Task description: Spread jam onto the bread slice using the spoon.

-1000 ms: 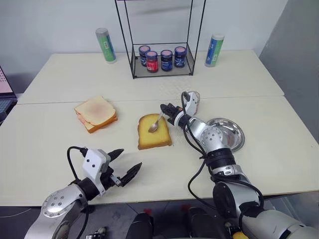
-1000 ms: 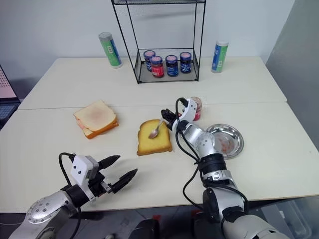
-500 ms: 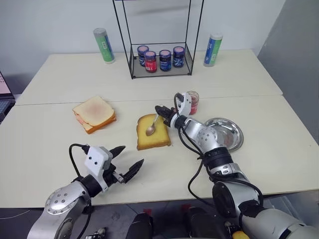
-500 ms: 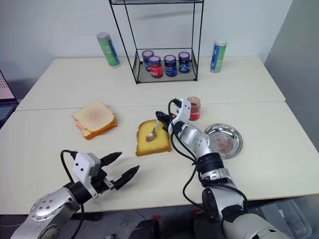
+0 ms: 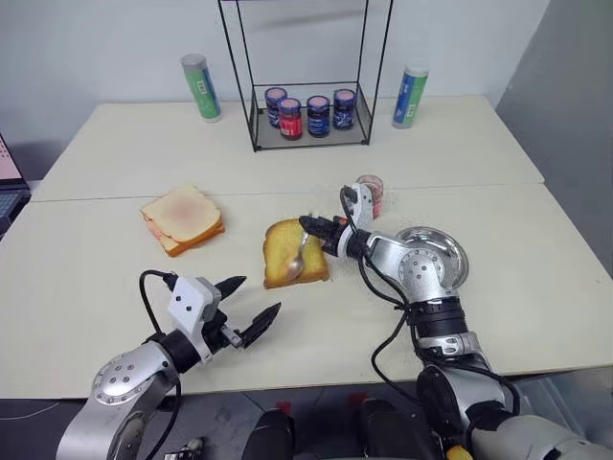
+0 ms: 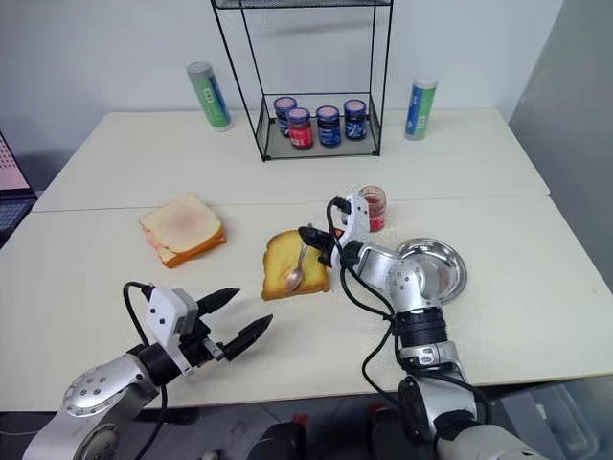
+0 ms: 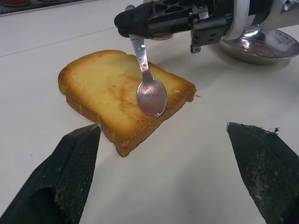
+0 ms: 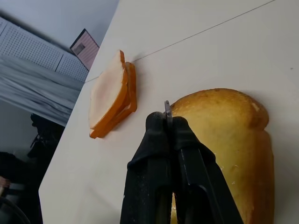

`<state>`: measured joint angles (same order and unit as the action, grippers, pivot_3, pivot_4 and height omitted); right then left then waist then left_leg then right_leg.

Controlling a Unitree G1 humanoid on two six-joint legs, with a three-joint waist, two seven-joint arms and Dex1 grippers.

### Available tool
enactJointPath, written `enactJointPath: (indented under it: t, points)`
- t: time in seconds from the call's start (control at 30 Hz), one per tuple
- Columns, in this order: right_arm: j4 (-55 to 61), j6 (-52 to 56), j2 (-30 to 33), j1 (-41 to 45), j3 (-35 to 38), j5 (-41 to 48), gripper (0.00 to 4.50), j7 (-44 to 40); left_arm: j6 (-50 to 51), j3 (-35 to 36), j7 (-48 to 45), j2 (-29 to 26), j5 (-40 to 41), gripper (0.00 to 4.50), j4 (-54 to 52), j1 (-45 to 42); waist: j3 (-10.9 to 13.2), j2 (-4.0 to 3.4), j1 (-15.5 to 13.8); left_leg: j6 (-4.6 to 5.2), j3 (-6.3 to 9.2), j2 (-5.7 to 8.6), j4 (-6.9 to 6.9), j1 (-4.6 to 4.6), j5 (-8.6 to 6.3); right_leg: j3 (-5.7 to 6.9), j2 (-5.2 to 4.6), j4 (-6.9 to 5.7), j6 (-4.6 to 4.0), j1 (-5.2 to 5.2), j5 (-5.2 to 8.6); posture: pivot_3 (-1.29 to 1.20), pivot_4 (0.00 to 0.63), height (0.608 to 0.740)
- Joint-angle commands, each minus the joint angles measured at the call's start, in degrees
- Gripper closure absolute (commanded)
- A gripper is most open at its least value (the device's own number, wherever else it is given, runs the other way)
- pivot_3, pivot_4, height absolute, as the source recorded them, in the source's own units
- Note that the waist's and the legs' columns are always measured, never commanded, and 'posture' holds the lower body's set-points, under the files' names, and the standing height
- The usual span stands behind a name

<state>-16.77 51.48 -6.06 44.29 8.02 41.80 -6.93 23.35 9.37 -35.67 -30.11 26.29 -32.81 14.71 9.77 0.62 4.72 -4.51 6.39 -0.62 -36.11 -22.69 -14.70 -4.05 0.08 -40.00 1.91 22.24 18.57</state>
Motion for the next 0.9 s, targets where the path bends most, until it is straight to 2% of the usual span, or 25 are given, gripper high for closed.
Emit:
enactJointPath:
  t: [0.03,0.37,0.7,0.9]
  points:
    - [-2.33,-3.23,-3.02,5.6,4.02,1.72,4.43,1.38,-1.24,0.57,-0.37,-0.4,-0.03,0.0,-0.52,-0.09,0.0,0.0,0.06,0.0,0.0,0.0,0.0,0.0,0.0,0.0,0.0,0.0,0.0,0.01,0.0,0.0,0.15,0.74]
    - [-11.98,-10.28,-7.33,8.71,4.1,-0.3,4.43,0.47,-1.03,0.8,-0.36,-0.7,0.03,0.0,-0.92,0.19,0.0,0.0,0.06,0.0,-0.01,0.0,0.01,0.0,0.0,0.0,0.02,0.0,0.0,0.0,0.0,0.0,0.15,0.74]
    - [-10.78,-10.78,-2.16,5.66,1.0,-3.94,4.43,-2.47,-0.82,0.54,-0.4,-0.97,0.14,0.0,-0.94,0.12,0.0,0.0,0.05,0.0,-0.01,-0.01,0.01,0.0,0.0,0.0,0.02,0.0,0.0,0.0,0.0,0.0,0.15,0.74]
    - [-5.78,-7.01,0.91,3.78,0.82,-4.52,4.43,-3.37,-0.93,0.66,-1.05,-1.47,0.23,0.0,0.1,-0.82,0.0,0.0,-0.04,0.0,0.01,-0.02,0.01,-0.01,0.0,0.01,0.02,0.0,0.0,0.0,0.0,0.0,0.15,0.74]
